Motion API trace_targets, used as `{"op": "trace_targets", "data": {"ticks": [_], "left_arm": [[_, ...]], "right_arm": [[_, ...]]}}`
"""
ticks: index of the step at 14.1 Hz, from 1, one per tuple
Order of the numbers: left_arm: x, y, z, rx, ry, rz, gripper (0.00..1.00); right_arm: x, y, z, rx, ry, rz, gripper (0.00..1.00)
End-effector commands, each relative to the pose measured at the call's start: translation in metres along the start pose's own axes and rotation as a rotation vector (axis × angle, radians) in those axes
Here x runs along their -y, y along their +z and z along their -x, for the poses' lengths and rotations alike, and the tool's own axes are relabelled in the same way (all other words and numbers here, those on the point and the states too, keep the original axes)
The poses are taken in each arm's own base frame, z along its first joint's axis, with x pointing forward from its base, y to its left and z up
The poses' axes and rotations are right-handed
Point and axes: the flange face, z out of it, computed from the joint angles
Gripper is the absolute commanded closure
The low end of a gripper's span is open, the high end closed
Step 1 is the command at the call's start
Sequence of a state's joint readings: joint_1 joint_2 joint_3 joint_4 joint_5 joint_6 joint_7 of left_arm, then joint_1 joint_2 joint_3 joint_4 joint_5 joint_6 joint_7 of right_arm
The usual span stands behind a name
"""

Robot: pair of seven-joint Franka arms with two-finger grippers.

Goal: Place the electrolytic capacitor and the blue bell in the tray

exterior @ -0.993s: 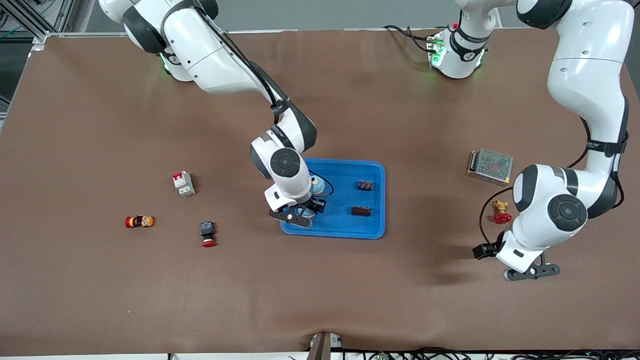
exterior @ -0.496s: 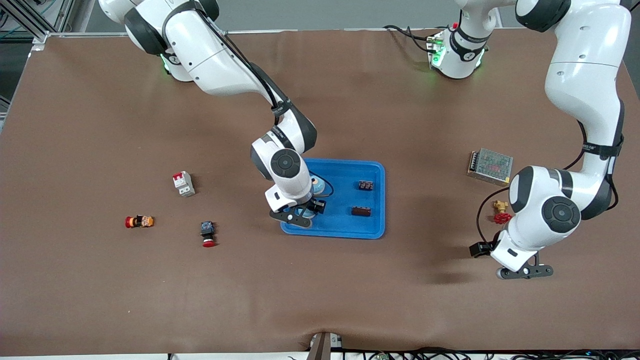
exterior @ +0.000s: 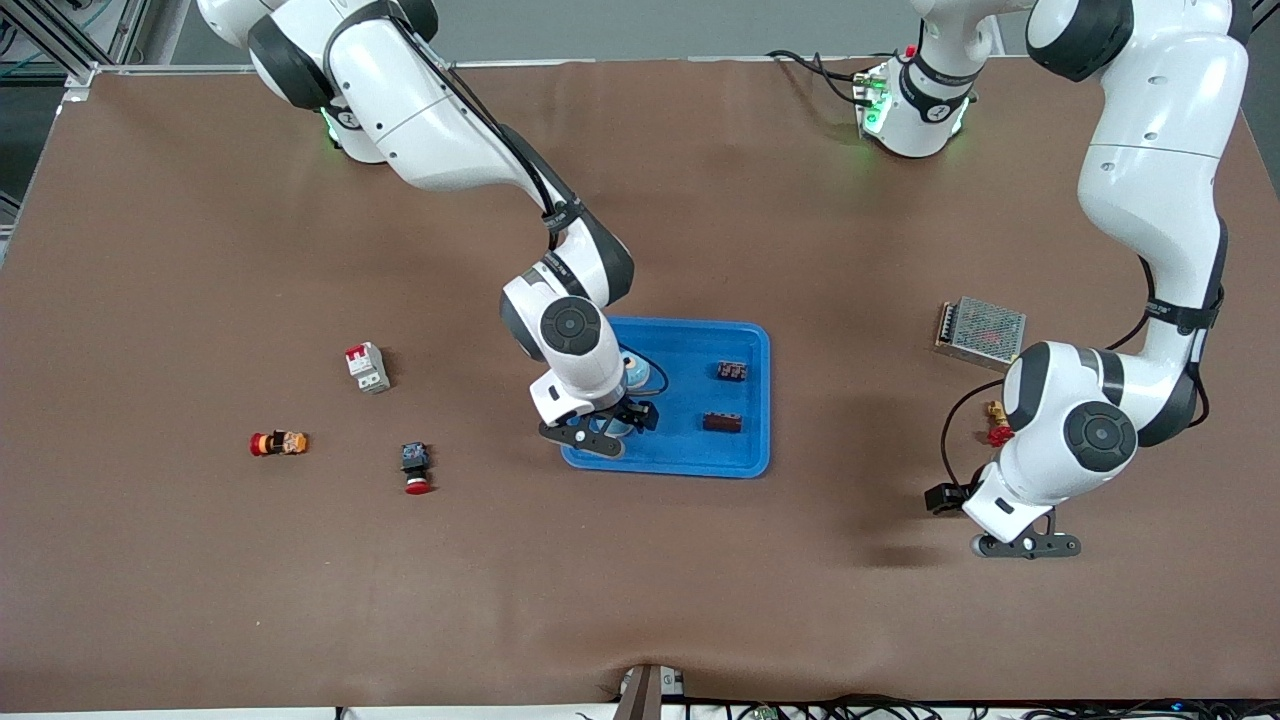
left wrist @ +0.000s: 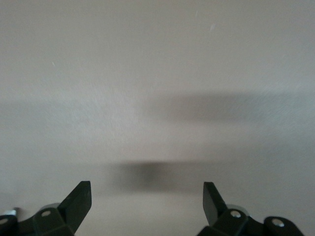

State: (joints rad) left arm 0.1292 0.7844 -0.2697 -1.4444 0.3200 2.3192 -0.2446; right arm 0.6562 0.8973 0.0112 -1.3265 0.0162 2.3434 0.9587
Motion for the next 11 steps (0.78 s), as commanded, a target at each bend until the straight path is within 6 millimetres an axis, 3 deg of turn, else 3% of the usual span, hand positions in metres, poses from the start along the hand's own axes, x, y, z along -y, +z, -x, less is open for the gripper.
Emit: {"op": "trace_targets", "data": {"ticks": [1, 6, 9, 11], "left_arm": [[0.006, -0.074, -0.002, 0.007, 0.029, -0.042, 0.0], [0.009, -0.187, 0.019, 0.106, -0.031, -0.034, 0.0], [0.005, -0.228, 0.03, 0.136, -0.059, 0.001, 0.0], [0.008, -0.252, 0.031, 0.164, -0.074, 0.015, 0.0]], "right_arm": [[0.006, -0.035, 0.002, -0.004, 0.002, 0.029, 0.0], [0.0, -0.156, 0.005, 0.043, 0.01, 0.075, 0.0], [-0.01, -0.222, 0.014, 0.05, 0.002, 0.079, 0.0], [-0.029, -0.28, 0.023, 0.068, -0.062, 0.092, 0.0]]}}
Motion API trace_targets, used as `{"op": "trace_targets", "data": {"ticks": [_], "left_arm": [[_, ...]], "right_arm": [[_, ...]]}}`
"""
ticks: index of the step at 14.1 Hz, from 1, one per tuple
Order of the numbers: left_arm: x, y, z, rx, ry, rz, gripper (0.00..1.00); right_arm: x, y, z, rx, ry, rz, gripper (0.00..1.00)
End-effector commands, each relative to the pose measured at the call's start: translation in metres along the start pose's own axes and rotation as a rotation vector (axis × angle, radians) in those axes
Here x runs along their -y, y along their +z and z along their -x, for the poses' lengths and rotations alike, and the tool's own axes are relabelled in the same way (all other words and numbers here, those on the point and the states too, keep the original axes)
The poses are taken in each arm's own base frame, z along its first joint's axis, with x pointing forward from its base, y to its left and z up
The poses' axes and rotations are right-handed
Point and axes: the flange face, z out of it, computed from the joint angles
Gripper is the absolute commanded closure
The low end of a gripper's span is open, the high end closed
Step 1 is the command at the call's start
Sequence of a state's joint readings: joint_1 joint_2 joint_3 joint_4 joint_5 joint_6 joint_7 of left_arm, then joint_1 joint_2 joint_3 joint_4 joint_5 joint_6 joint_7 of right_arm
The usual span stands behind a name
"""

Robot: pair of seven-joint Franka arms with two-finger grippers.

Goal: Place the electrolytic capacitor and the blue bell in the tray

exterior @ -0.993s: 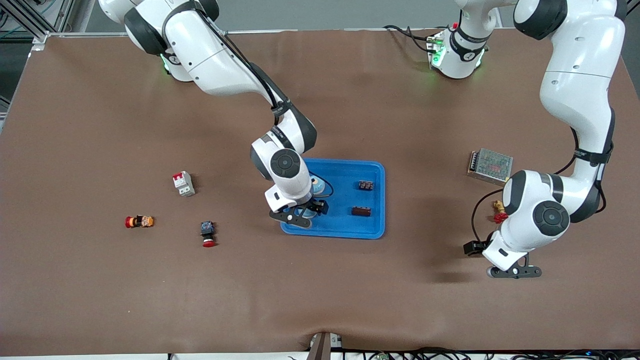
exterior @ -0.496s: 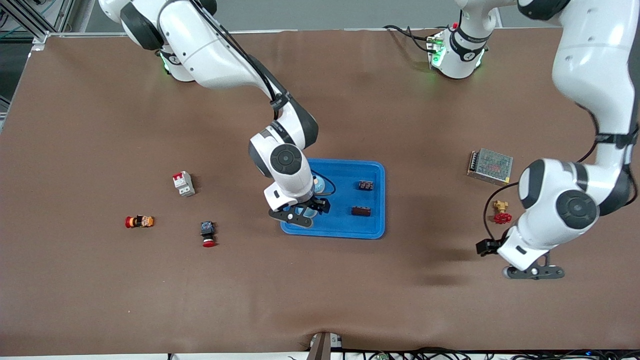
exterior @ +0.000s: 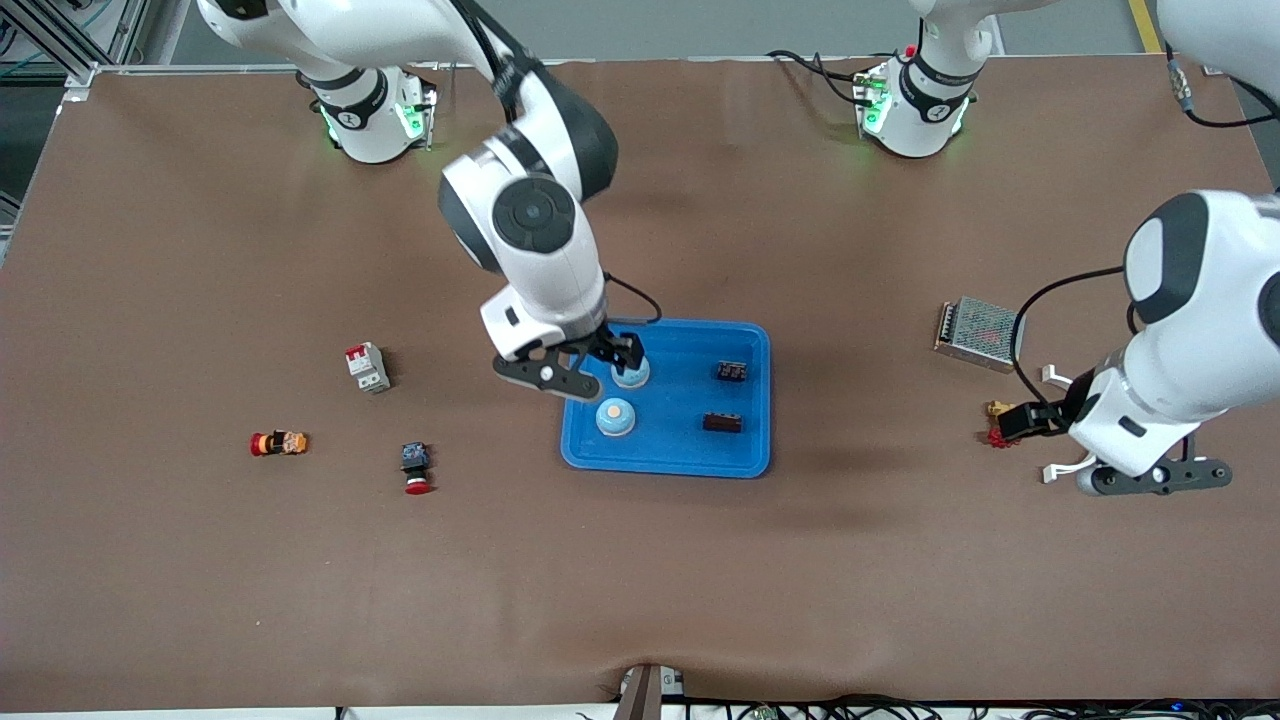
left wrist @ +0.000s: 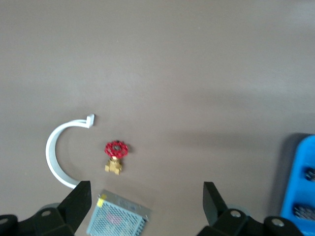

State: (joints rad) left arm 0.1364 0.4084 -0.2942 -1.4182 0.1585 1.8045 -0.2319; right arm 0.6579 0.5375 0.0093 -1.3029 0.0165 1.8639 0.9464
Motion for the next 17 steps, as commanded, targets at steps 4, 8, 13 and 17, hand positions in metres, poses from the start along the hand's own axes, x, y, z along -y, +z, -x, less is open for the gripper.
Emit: {"op": "trace_targets", "data": {"ticks": [4, 8, 13, 17], "left_arm": [[0.014, -0.047, 0.016, 0.051, -0.015, 0.003, 0.0], [0.003, -0.082, 0.036, 0.041, 0.0, -0.013, 0.0], [0.036, -0.153, 0.079, 0.033, 0.048, 0.061, 0.0], [0.044, -0.192, 0.12, 0.073, 0.071, 0.06, 0.0]], "right_arm": [[-0.11, -0.147, 0.021, 0.081, -0.128, -0.016, 0.0], [-0.175, -0.187, 0.03, 0.087, -0.233, -0.016, 0.0], [-0.269, -0.207, 0.0, 0.066, -0.336, -0.03, 0.0], [-0.345, -0.215, -0.038, 0.068, -0.357, -0.03, 0.0]]}}
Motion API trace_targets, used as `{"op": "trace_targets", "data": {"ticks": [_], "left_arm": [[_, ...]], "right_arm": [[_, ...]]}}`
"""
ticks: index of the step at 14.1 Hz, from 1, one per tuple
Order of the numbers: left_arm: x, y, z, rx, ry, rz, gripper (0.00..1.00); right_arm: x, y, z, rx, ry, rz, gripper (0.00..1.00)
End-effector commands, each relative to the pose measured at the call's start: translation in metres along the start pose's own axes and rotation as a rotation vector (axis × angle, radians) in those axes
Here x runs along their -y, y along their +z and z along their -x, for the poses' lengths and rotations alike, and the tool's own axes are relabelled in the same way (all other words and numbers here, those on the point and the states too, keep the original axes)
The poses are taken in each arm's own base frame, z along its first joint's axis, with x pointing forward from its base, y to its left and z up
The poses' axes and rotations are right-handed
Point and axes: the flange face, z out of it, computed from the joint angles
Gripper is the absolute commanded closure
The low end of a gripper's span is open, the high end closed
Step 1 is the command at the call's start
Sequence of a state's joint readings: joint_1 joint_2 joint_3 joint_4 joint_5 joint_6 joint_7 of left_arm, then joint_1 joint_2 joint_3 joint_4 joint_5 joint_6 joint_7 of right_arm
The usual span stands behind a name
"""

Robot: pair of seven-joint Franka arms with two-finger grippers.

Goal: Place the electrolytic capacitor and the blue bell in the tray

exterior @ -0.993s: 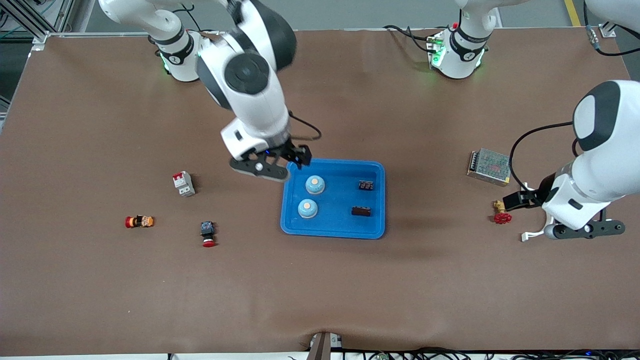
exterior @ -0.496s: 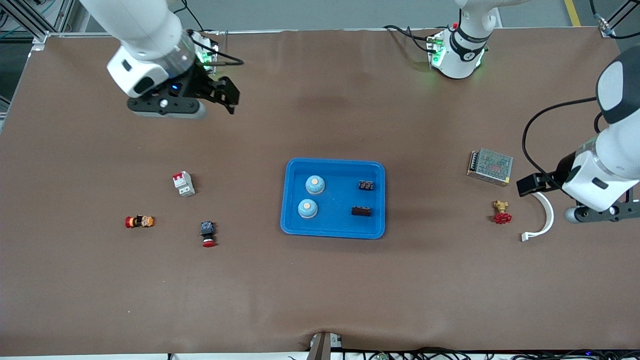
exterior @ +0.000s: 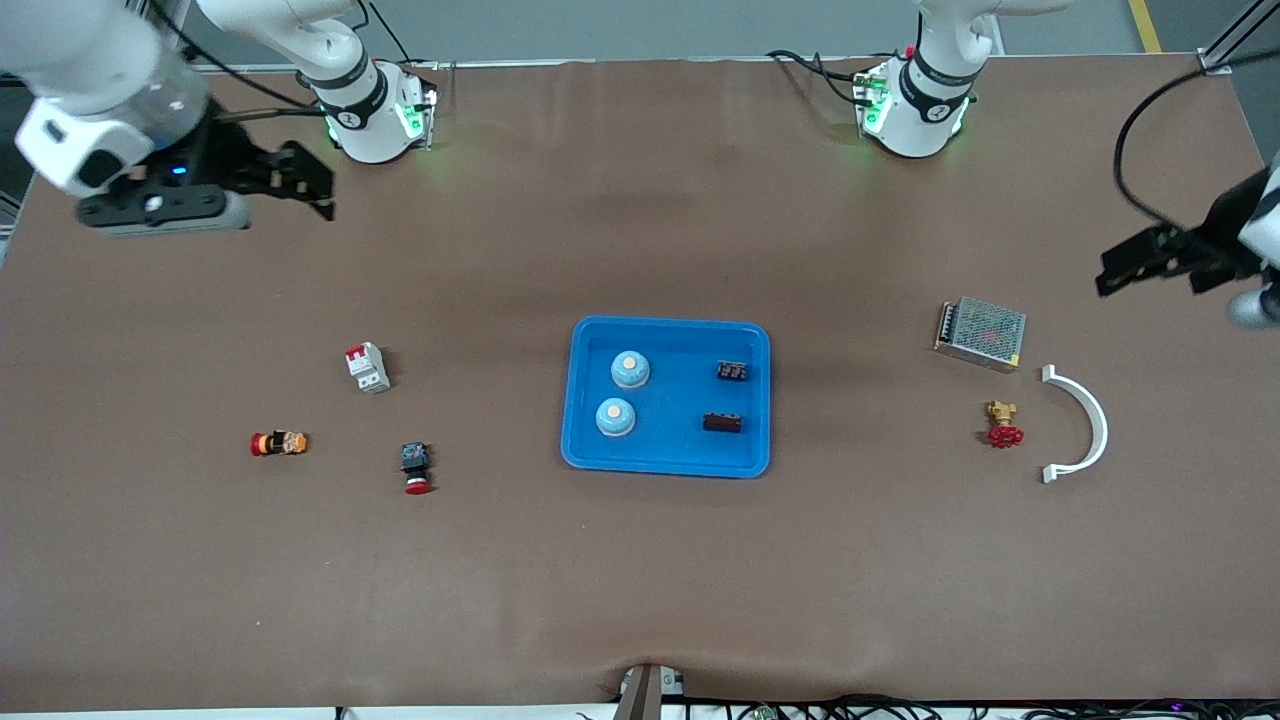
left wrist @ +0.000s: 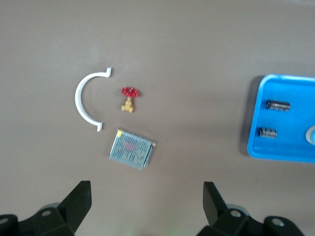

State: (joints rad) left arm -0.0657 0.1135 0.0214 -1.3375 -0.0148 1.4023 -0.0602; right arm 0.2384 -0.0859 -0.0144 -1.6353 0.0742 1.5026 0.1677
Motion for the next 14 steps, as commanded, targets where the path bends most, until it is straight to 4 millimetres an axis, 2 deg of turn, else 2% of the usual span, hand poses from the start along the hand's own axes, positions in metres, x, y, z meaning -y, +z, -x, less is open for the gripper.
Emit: {"op": "trace_targets", "data": {"ticks": [1, 3, 5, 7, 8, 10, 12, 14], "left_arm": [[-0.006, -0.012, 0.026, 0.04, 0.026, 0.014, 0.0], [-0.02, -0.005, 0.027, 0.06, 0.035, 0.012, 0.0], [-0.026, 0.008, 0.031, 0.1, 0.048, 0.006, 0.0], [-0.026, 0.0, 0.036, 0.075, 0.047, 0.003, 0.0], [-0.025, -0.01, 0.039, 0.035, 0.05, -0.001, 0.0], [-0.021, -0.016, 0.029, -0.046, 0.05, 0.006, 0.0], [-0.016, -0.015, 0.022, -0.07, 0.043, 0.002, 0.0], [-0.014, -0.015, 0.02, -0.075, 0.042, -0.03, 0.0]], "right_arm": [[-0.048, -0.007, 0.004, -0.01, -0.007, -0.005, 0.0], [-0.082, -0.008, 0.001, -0.021, 0.009, 0.01, 0.0], [-0.098, -0.009, -0.002, -0.033, 0.029, 0.052, 0.0], [-0.113, -0.01, -0.004, -0.048, 0.053, 0.074, 0.0], [-0.118, -0.01, -0.005, -0.05, 0.062, 0.074, 0.0], [-0.121, -0.013, -0.005, -0.056, 0.068, 0.077, 0.0], [-0.13, -0.017, -0.005, -0.066, 0.085, 0.077, 0.0], [-0.13, -0.019, -0.005, -0.07, 0.086, 0.077, 0.0]]}}
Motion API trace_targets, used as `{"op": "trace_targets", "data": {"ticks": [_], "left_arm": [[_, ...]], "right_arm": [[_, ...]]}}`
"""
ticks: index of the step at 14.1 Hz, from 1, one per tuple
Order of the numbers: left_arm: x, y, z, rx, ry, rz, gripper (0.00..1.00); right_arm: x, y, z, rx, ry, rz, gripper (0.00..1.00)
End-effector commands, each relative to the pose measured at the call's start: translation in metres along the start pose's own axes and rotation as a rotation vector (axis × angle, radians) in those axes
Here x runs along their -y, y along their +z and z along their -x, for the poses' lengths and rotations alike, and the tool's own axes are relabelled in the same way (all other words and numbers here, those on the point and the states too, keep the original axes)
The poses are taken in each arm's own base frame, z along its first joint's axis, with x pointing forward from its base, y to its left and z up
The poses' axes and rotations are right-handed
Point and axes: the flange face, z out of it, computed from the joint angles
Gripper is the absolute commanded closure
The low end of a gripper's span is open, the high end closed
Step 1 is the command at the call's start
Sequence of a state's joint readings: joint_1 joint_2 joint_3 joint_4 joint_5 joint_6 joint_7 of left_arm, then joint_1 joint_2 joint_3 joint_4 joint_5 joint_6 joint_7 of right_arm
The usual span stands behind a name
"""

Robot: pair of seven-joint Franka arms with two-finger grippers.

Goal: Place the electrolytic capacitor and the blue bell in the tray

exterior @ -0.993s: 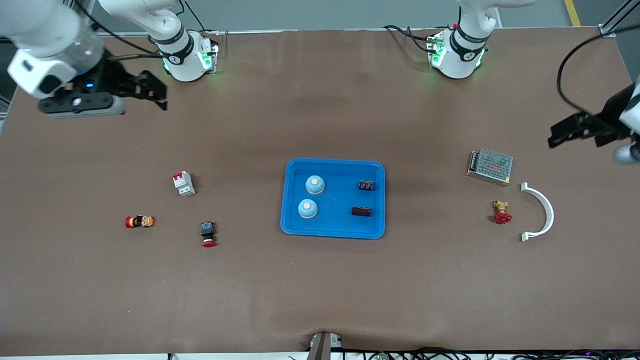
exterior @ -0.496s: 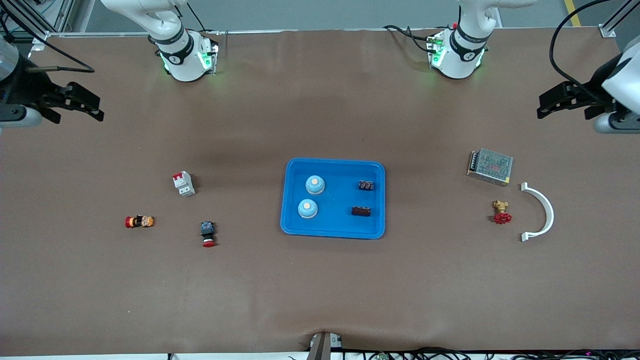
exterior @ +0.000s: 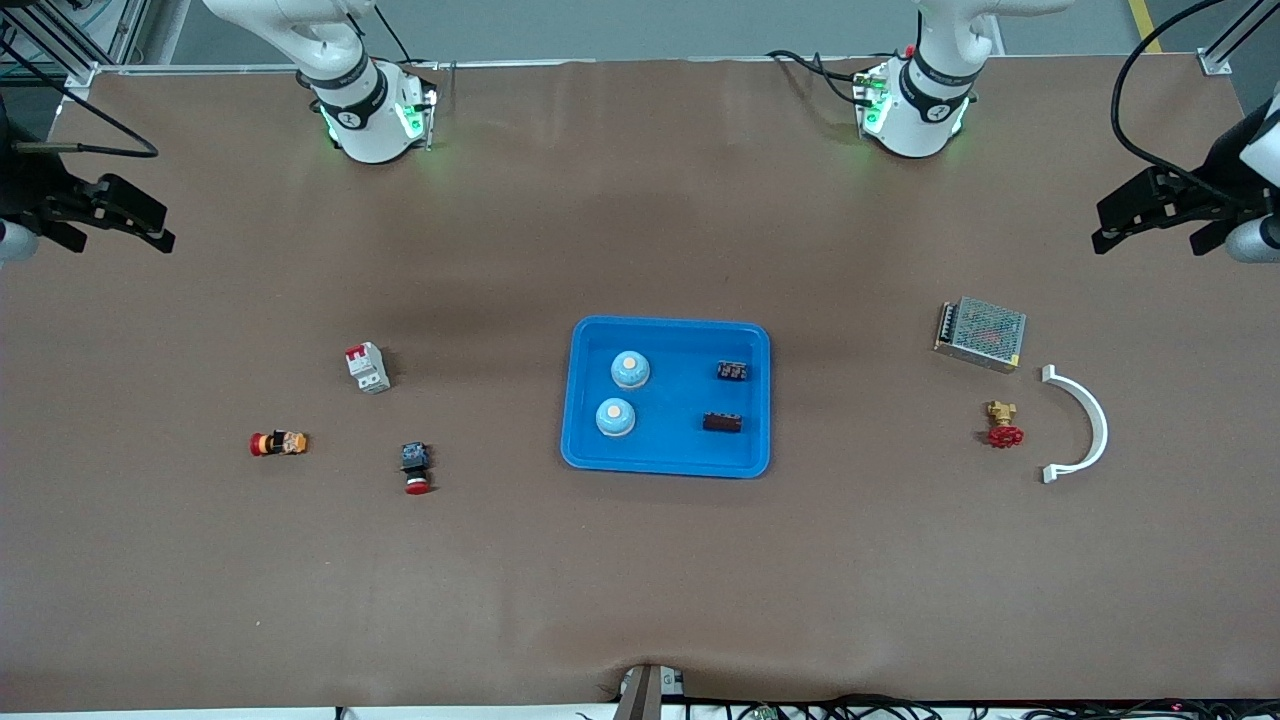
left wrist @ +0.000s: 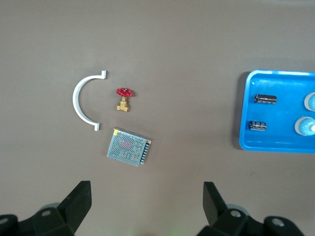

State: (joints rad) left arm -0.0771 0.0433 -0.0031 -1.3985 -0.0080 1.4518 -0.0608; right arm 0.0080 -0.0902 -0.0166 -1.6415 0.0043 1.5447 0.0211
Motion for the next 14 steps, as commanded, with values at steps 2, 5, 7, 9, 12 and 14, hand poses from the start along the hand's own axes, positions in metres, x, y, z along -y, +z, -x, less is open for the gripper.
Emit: {"op": "trace_targets", "data": {"ticks": [2, 5, 7, 9, 12, 14], "left_arm": [[0.004, 0.001, -0.001, -0.022, 0.008, -0.03, 0.0], [0.002, 0.008, -0.007, -0.024, 0.011, -0.031, 0.0], [0.001, 0.005, -0.012, -0.064, 0.014, -0.029, 0.0], [0.0, 0.0, -0.012, -0.082, 0.014, -0.019, 0.0], [0.003, -0.001, -0.011, -0.084, 0.032, -0.014, 0.0], [0.007, 0.0, -0.012, -0.081, 0.023, -0.004, 0.0]], "right_arm": [[-0.004, -0.007, 0.002, -0.014, 0.007, 0.009, 0.0], [-0.006, -0.015, -0.002, -0.024, 0.016, 0.004, 0.0], [-0.006, -0.017, -0.003, -0.03, 0.017, 0.014, 0.0], [-0.007, -0.019, -0.003, -0.033, 0.018, 0.013, 0.0], [-0.006, -0.018, -0.004, -0.031, 0.017, 0.007, 0.0], [-0.006, -0.019, -0.004, -0.033, 0.019, 0.004, 0.0]]}}
